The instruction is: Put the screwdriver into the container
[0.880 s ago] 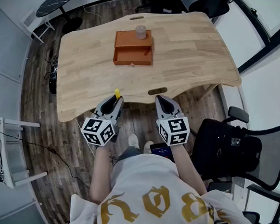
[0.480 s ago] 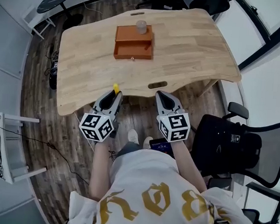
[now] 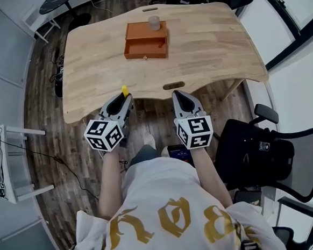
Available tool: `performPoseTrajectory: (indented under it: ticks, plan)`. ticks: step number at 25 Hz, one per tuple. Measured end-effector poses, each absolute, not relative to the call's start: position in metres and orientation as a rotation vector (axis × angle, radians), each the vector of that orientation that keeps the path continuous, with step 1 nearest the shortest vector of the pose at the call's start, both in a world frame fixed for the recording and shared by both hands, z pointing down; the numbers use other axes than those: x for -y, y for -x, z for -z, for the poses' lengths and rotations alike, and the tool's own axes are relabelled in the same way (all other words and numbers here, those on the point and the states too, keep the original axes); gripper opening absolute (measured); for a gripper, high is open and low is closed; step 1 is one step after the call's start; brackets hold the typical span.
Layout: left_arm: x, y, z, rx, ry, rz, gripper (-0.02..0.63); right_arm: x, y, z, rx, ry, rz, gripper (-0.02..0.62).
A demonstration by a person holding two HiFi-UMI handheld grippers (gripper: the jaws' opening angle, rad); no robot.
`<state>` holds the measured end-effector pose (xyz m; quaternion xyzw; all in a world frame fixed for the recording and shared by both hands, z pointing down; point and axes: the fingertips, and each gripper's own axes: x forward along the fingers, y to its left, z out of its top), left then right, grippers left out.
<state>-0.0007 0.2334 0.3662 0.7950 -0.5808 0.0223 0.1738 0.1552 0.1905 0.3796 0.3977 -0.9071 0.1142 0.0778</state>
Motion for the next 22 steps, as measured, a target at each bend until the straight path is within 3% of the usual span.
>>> performPoseTrajectory:
  ticks: [22]
  plan:
    - [-0.128, 0.043, -0.38, 1.621, -2.267, -0.06, 0.083, -0.085, -0.116, -0.404, 2.666, -1.204, -0.366, 0.011]
